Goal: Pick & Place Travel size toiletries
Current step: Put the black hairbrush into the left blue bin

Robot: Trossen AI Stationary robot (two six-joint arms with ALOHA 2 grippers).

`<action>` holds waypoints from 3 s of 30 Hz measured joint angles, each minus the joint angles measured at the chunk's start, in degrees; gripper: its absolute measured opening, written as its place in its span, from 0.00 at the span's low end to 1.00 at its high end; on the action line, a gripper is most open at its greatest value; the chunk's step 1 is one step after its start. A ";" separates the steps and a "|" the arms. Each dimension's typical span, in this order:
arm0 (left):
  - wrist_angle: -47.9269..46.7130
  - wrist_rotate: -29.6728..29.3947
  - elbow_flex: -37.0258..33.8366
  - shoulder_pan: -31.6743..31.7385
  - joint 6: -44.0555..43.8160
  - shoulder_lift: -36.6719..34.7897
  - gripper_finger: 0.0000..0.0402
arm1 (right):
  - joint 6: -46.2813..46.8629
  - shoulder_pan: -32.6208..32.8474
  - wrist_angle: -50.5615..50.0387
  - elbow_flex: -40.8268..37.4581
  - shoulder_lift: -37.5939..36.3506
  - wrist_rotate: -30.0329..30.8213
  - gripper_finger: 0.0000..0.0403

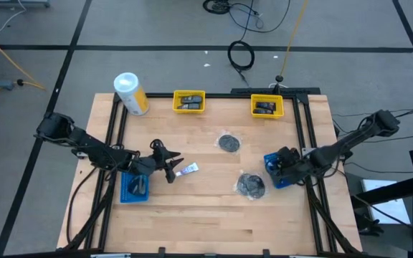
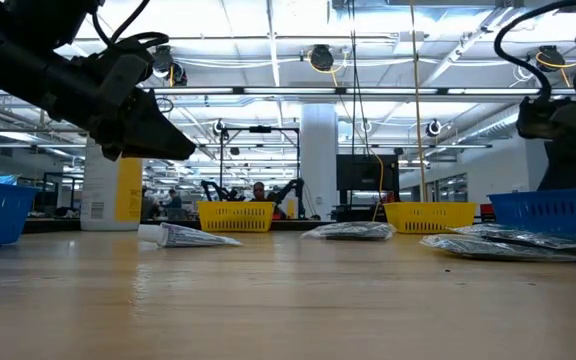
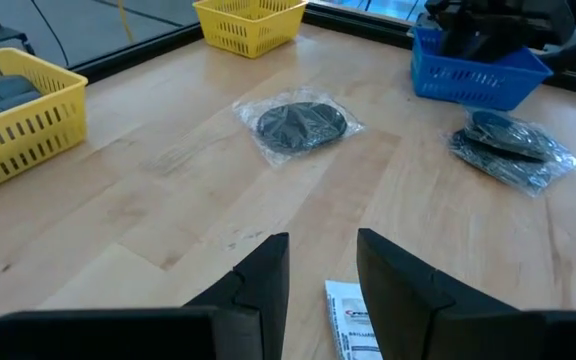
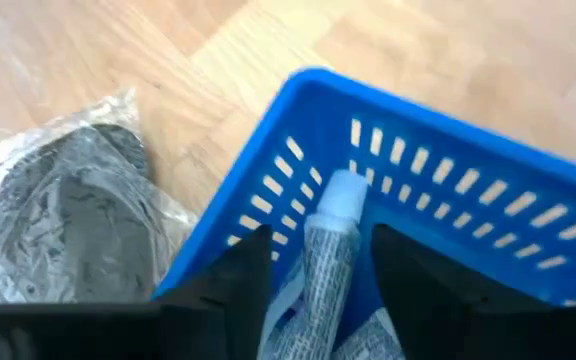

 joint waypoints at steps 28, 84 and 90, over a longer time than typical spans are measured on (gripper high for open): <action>0.14 0.07 0.00 0.00 0.15 0.00 0.30 | -60.94 -0.08 57.10 5.57 18.26 -15.40 0.47; -0.09 -0.87 0.02 0.00 0.17 0.00 0.30 | -57.88 -7.75 19.63 17.74 15.71 -18.34 0.65; 0.32 -0.94 0.02 0.00 0.17 -0.01 0.30 | -50.37 -12.70 19.96 15.36 23.04 -28.55 0.65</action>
